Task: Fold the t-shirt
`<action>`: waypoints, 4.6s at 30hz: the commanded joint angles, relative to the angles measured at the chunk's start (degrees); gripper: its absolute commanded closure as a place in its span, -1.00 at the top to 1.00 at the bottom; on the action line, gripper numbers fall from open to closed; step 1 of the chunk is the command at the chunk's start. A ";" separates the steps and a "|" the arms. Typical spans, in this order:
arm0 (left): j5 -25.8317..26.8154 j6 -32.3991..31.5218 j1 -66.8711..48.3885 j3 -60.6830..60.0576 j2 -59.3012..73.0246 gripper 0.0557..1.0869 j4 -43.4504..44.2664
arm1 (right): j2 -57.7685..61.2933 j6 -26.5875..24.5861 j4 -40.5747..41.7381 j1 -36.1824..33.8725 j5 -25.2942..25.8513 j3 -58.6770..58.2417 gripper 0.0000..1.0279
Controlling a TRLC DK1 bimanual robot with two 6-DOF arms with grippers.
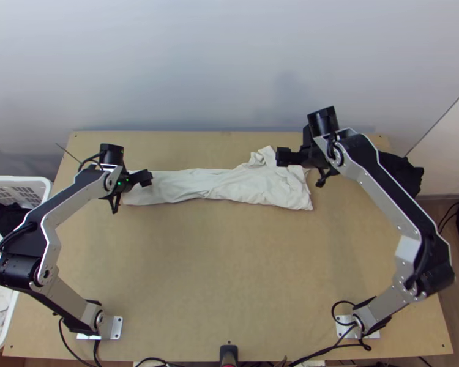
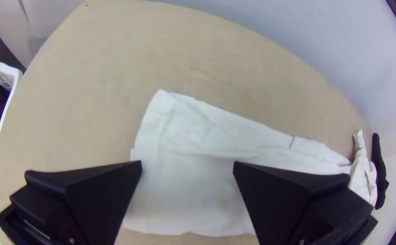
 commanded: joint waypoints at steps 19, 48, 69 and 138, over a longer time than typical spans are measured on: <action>-4.18 1.39 -1.37 0.59 6.91 -0.17 1.93 | -4.35 0.07 -0.13 2.59 -0.24 -5.89 0.92; -5.15 1.21 -7.43 6.21 -4.34 -0.92 -3.43 | 10.86 0.07 3.91 4.79 -4.90 -8.00 0.92; -4.00 -1.25 -15.26 19.39 -3.81 -0.92 -6.94 | 17.45 0.69 8.75 4.70 -4.64 -10.64 0.92; -9.54 -0.99 -47.51 62.37 45.32 0.94 3.34 | -19.90 2.18 -9.36 -10.86 -8.33 -12.74 0.92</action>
